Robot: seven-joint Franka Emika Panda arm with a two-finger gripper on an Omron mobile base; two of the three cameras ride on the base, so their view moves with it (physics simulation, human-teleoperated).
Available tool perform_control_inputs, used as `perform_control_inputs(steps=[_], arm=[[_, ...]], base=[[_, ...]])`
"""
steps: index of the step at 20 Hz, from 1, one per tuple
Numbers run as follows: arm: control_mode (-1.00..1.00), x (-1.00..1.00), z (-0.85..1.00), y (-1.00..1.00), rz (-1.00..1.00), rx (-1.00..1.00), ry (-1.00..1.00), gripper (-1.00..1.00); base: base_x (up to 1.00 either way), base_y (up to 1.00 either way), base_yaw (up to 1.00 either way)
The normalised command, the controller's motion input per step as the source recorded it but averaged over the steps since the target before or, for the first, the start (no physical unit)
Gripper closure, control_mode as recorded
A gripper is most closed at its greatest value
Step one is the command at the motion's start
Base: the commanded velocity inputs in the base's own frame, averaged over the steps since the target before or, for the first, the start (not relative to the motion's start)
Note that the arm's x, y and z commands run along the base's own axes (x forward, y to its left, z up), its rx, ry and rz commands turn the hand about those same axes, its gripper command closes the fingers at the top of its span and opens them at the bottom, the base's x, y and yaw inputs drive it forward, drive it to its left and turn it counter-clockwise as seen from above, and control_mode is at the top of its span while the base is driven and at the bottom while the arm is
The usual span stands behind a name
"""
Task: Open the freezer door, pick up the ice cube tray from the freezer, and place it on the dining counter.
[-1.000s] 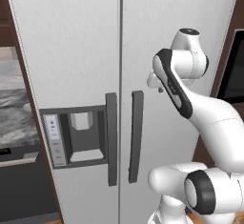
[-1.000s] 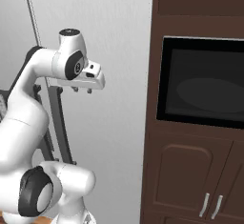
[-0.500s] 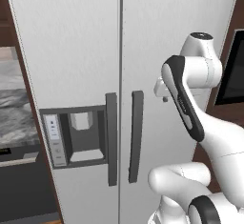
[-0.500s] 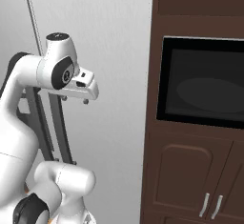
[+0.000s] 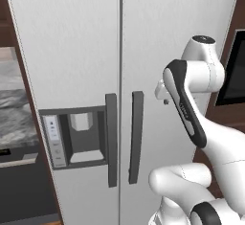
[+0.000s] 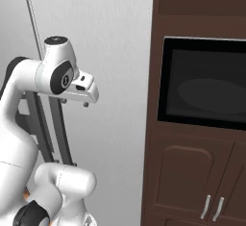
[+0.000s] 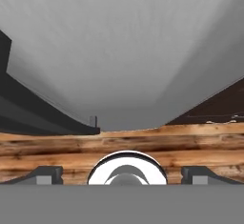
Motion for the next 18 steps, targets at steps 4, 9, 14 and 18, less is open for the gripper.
perform_control_inputs(steps=[4,9,14,18], arm=[[1.0,0.0,0.0,0.0,0.0,0.0,0.0,-1.0],[1.0,0.0,0.0,0.0,0.0,0.0,0.0,-1.0],[1.0,0.0,0.0,0.0,0.0,0.0,0.0,-1.0],[1.0,0.0,0.0,0.0,0.0,0.0,0.0,-1.0]], base=[[0.3,-0.21,0.0],[0.29,-0.32,0.0],[0.07,-0.49,0.0],[0.0,-0.26,0.0]])
